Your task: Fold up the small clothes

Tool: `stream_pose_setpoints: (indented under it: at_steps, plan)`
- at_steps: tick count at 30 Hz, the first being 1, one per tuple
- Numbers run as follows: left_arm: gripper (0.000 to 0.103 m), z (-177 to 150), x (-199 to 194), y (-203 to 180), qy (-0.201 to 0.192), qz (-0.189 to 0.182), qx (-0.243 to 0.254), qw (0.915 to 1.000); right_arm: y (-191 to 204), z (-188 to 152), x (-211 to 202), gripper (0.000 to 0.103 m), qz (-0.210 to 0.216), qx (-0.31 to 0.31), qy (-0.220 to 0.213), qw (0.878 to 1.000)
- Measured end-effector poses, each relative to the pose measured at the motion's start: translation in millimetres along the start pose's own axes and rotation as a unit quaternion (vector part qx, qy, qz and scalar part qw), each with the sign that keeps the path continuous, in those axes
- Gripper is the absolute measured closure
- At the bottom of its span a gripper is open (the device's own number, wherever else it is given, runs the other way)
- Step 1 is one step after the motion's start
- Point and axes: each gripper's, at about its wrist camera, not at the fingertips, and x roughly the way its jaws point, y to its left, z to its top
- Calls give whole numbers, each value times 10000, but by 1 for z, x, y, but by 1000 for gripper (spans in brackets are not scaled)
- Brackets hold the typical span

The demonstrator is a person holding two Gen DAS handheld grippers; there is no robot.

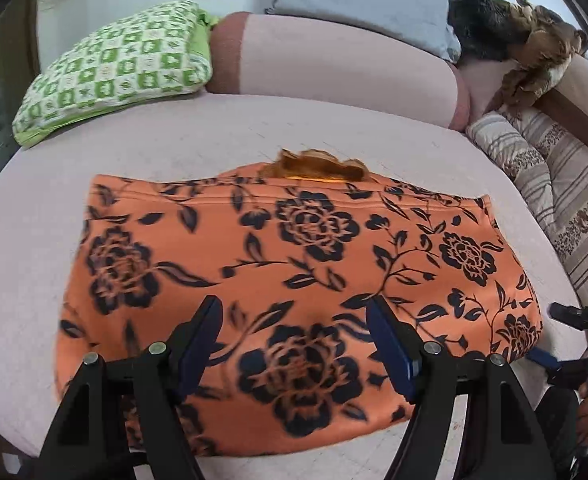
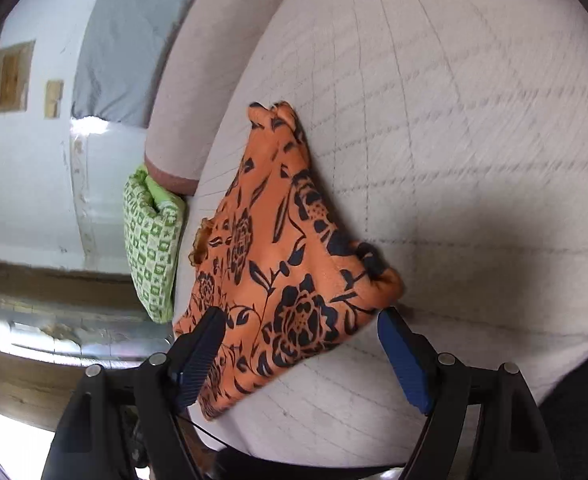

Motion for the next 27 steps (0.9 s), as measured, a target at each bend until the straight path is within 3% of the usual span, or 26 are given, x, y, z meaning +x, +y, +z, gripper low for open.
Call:
stream_pose_setpoints:
  at_steps: [4, 5, 7, 8, 10, 12, 14, 16, 18, 20, 22, 25, 27]
  plan:
    - [28, 2, 1, -8, 29, 8, -34, 10000, -11, -1, 2, 22, 642, 883, -444, 9930]
    - [28, 2, 2, -9, 31, 7, -12, 10000, -13, 0, 4, 27, 680, 987, -519, 9914]
    - [28, 2, -1, -10, 5, 12, 50, 10000, -9, 3, 10, 85, 673, 898, -498, 9924]
    - [28, 3, -3, -10, -29, 40, 84, 10000, -1, 2, 7, 94, 580, 655, -583, 9945]
    - [28, 3, -9, -7, -132, 82, 103, 9998, 24, -4, -10, 94, 287, -69, -880, 9957]
    - [28, 4, -12, -3, -260, 110, 51, 9996, 30, -10, -12, 94, -53, -371, -910, 9951]
    - [27, 2, 4, 0, -106, 233, 85, 9996, 11, -8, 14, 88, -691, -368, -419, 9960]
    - [27, -1, 26, 2, 315, 361, 200, 9987, -4, -5, 11, 86, -253, -74, -314, 9992]
    - [28, -3, 33, 7, 405, 381, 157, 9983, 11, 1, -1, 59, -425, -438, -244, 9978]
    - [28, 1, 28, 10, 184, 364, 98, 9991, 30, 6, -28, 27, -645, -911, -653, 9916]
    - [27, 3, 30, 7, 88, 293, 215, 9993, 48, 23, -37, 26, -524, -1258, -750, 9878]
    - [27, -1, 50, 5, 376, 330, 294, 9983, 71, 66, -9, 26, -234, -1646, -336, 9855]
    - [27, -4, 52, 5, 267, 391, 319, 9984, 81, 93, 24, 26, -389, -1918, -3, 9807]
